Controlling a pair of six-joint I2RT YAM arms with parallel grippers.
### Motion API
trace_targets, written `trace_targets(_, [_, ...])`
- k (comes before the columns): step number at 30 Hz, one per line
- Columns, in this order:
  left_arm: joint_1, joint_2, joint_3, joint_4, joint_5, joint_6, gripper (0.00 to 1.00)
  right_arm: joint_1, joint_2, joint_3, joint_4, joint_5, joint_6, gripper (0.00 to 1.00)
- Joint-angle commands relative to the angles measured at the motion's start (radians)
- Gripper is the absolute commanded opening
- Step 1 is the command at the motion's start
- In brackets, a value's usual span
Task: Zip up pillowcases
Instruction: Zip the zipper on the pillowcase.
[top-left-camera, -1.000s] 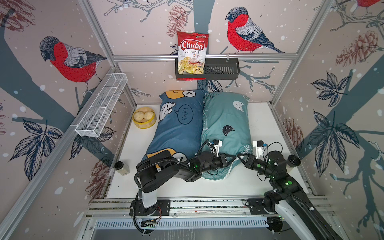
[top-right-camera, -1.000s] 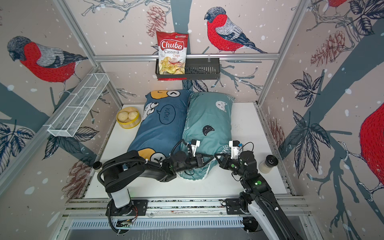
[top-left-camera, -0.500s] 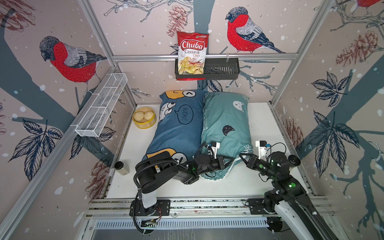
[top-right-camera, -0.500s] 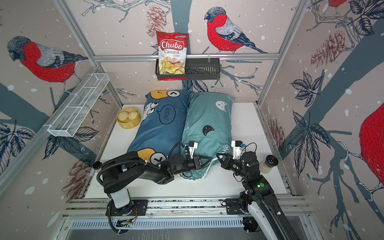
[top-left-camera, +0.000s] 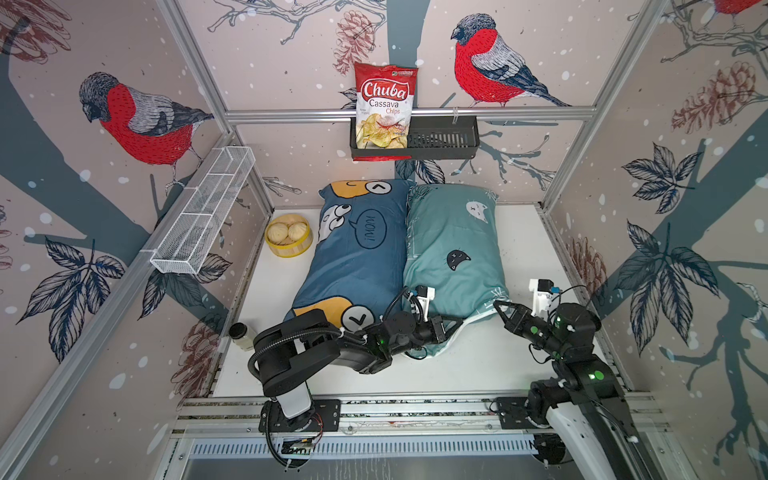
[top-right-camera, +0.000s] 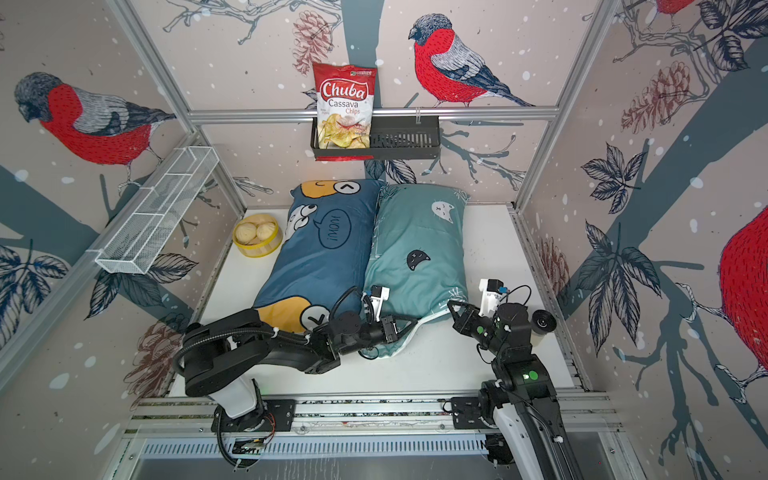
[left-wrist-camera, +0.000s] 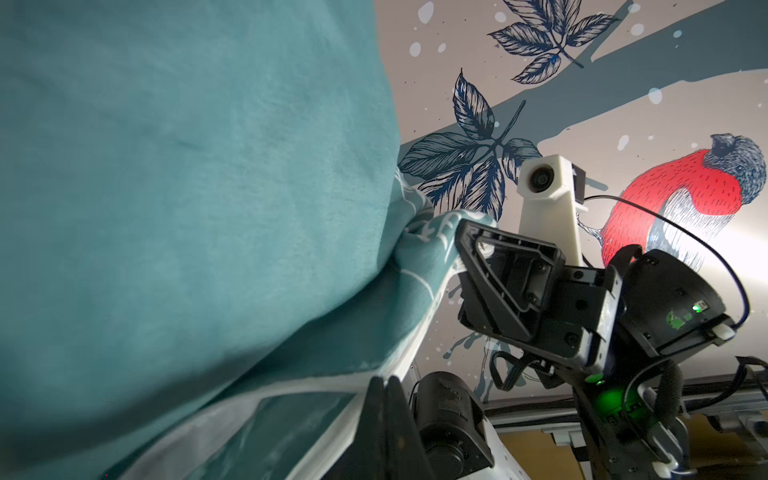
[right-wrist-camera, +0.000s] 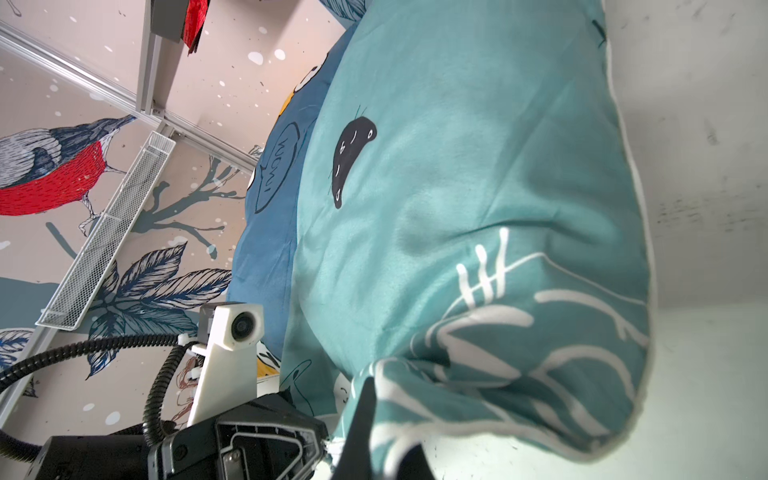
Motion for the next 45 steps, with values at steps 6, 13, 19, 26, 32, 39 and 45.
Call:
trace_targets(6, [-0.006, -0.098, -0.005, -0.225, -0.050, 0.123, 0.00, -0.036, 0.020, 0.053, -0.014, 0.090, -0.059, 0.00])
trace_targets(13, [-0.013, -0.157, -0.012, -0.351, -0.072, 0.171, 0.00, -0.049, 0.055, 0.077, -0.022, 0.136, -0.079, 0.00])
trace_targets(19, [-0.026, -0.196, -0.015, -0.450, -0.091, 0.206, 0.00, -0.071, 0.088, 0.121, -0.037, 0.187, -0.106, 0.00])
trace_targets(26, [-0.034, -0.266, -0.047, -0.544, -0.125, 0.229, 0.00, -0.103, 0.140, 0.160, -0.047, 0.236, -0.144, 0.00])
trace_targets(32, [-0.040, -0.302, -0.080, -0.629, -0.151, 0.238, 0.00, -0.131, 0.179, 0.187, -0.031, 0.248, -0.176, 0.00])
trace_targets(39, [-0.040, -0.349, -0.119, -0.715, -0.176, 0.239, 0.00, -0.171, 0.225, 0.225, -0.022, 0.230, -0.213, 0.00])
trace_targets(45, [-0.040, -0.373, -0.146, -0.746, -0.191, 0.223, 0.00, -0.198, 0.244, 0.242, -0.024, 0.213, -0.237, 0.00])
